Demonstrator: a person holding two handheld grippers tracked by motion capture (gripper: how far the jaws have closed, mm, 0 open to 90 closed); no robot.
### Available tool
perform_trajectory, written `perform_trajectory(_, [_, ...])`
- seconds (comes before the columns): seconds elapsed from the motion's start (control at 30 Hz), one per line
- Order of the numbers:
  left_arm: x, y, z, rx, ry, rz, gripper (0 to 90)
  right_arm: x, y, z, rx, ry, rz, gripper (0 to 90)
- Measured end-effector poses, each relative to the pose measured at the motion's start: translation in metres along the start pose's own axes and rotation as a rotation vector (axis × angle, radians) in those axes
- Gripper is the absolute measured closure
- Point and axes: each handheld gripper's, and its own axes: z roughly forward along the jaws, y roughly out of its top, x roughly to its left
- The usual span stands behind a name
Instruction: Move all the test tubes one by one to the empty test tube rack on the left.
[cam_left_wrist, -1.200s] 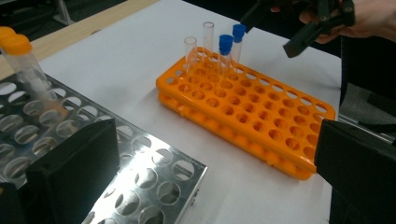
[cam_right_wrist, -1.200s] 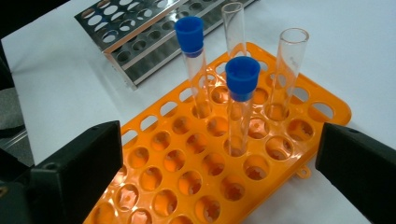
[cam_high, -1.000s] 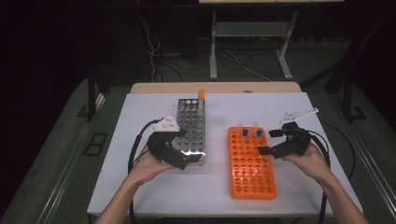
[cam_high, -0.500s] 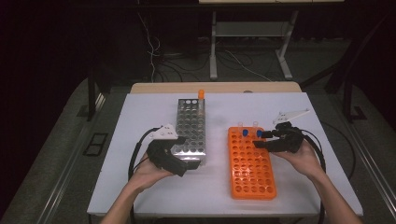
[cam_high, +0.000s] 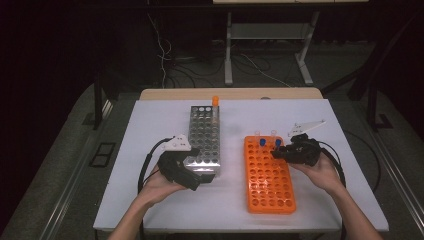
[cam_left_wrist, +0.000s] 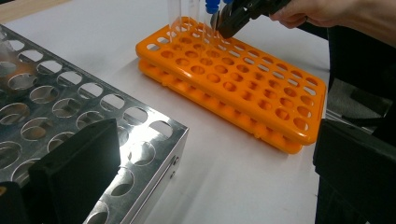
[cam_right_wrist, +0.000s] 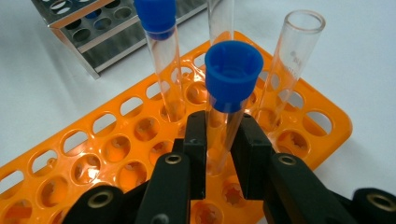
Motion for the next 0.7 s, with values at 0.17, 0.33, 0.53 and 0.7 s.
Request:
perform_trajectory(0.17, [0.0, 0.001, 0.0, 0.006, -0.006, -0.001, 0.0, 0.002, 0.003, -0.009, -0.016, -0.005, -0.001, 76.2])
perform_trajectory(0.33, [0.001, 0.002, -0.001, 0.009, -0.008, -0.003, 0.1, 0.006, 0.012, -0.023, -0.033, -0.003, -0.011, 76.2])
perform_trajectory(0.53, [0.003, 0.005, -0.003, 0.007, -0.011, -0.003, 0.6, 0.016, 0.026, -0.047, -0.06, 0.013, -0.034, 76.2])
perform_trajectory(0.7, [0.004, 0.011, -0.006, 0.01, -0.014, 0.005, 1.1, 0.024, 0.041, -0.064, -0.078, 0.03, -0.059, 76.1])
